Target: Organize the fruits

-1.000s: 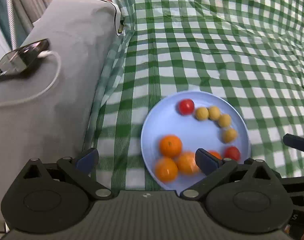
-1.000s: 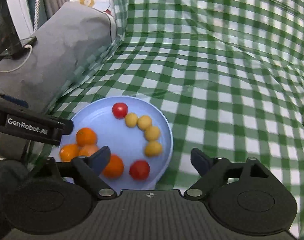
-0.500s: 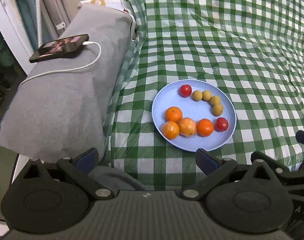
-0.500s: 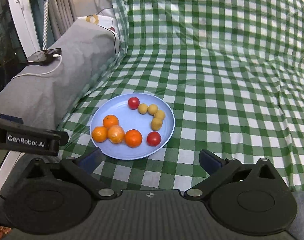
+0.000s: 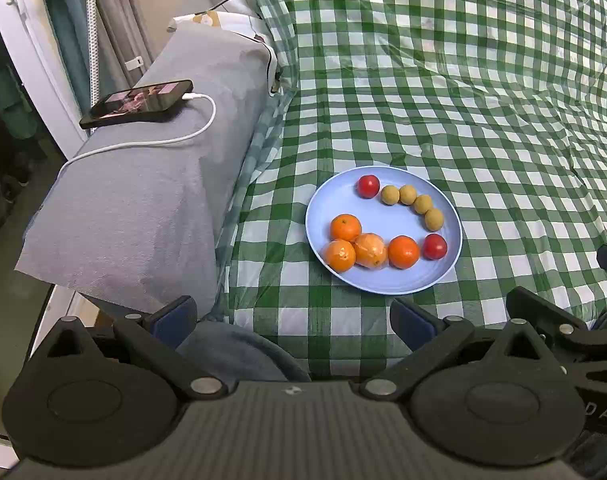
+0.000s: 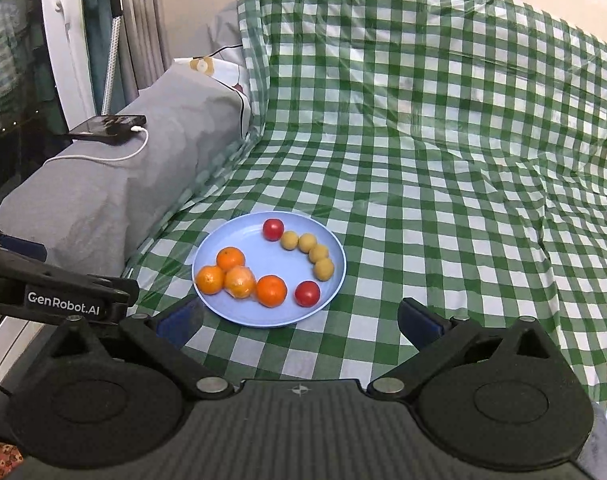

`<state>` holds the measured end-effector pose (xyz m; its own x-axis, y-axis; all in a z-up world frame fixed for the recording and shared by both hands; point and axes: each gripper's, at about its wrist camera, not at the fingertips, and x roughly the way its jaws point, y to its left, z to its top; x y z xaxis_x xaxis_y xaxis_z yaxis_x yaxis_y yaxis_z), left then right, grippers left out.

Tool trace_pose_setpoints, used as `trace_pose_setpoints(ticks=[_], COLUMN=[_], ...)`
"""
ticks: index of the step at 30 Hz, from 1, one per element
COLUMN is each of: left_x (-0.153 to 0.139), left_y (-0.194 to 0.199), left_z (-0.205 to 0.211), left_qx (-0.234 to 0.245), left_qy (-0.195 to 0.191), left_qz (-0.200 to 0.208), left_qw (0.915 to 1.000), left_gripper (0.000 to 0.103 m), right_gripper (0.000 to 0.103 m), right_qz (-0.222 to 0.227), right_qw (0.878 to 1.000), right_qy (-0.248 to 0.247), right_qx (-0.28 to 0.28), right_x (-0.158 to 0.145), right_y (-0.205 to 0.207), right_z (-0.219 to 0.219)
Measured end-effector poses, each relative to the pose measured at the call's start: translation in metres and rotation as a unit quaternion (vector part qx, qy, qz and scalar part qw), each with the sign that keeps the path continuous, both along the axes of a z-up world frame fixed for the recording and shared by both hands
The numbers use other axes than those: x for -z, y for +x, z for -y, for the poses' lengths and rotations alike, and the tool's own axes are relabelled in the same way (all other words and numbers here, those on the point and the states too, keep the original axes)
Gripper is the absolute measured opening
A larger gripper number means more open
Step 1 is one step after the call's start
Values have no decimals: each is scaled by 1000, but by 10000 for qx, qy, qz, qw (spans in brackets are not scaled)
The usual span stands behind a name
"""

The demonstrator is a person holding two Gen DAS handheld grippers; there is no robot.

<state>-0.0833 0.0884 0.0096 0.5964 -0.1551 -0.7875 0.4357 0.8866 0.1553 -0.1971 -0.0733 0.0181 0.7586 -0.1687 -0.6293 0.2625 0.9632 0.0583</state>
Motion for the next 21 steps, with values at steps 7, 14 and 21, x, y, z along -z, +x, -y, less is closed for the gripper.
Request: trace_pose_setpoints(ticks=[7,14,21], left_x=[-2,-2,-2], left_y=[-1,0,0], left_z=[-3,-4,-5], left_qx=[-2,-8,-7], left_qy=[-35,-48,-49], left_qz=[16,15,19], left_qw=[10000,10000,10000], left_gripper=[103,103,103], right_gripper=[102,102,102], right_qz=[4,3,7], right_qw=[10000,10000,10000], right_qy=[-14,-21,-28], right_qx=[-32,-42,-33], right_x=[0,0,-1], right_y=[0,-1,0], right_z=[-2,-2,-3])
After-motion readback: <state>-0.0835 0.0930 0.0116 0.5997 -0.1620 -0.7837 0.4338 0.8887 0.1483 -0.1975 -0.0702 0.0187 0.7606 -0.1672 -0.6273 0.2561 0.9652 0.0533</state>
